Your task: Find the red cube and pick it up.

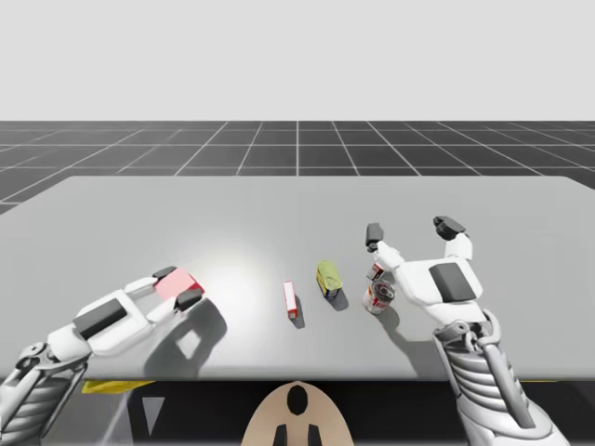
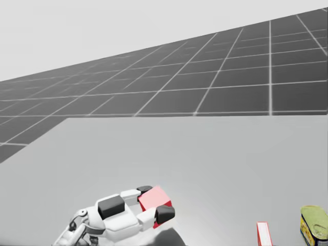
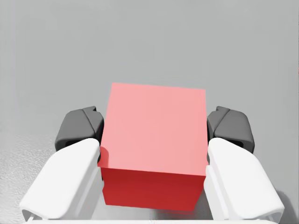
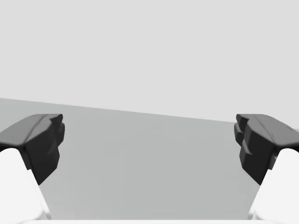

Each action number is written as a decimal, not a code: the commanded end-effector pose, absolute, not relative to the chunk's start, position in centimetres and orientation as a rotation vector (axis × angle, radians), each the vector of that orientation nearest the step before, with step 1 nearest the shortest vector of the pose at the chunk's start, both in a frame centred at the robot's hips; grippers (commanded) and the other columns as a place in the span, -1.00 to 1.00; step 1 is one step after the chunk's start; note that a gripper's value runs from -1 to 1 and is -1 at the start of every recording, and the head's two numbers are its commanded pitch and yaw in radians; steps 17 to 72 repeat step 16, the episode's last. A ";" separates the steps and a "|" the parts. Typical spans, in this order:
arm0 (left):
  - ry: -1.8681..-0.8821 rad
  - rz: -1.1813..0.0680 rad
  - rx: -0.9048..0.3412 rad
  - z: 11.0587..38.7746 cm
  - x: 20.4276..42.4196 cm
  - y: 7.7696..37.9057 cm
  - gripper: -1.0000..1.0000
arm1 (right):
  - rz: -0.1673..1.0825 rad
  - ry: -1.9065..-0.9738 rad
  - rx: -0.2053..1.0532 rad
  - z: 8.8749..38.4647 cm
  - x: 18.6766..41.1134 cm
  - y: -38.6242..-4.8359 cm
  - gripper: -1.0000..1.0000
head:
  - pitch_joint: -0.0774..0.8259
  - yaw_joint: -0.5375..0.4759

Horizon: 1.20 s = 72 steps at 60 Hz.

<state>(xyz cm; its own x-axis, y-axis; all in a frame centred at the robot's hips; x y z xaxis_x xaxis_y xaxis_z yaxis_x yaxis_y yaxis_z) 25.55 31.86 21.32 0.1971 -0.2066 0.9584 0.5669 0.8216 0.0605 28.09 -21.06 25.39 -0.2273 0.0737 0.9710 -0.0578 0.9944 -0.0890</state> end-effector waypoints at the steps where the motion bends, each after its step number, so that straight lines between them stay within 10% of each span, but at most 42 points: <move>1: -1.397 -0.602 -0.273 27.5 25.7 31.9 1.00 | 0.092 -1.793 -0.005 25.3 28.2 -20.9 -1.00 | -0.12 0.90; 16: -1.645 -0.608 -0.174 37.8 24.9 31.1 1.00 | 0.085 -1.787 -0.028 24.4 28.9 -20.7 -1.00 | -0.16 0.89; 72: -1.645 -0.608 -0.174 37.8 24.9 31.1 1.00 | 0.085 -1.787 -0.028 24.4 28.9 -20.7 -1.00 | -0.16 0.89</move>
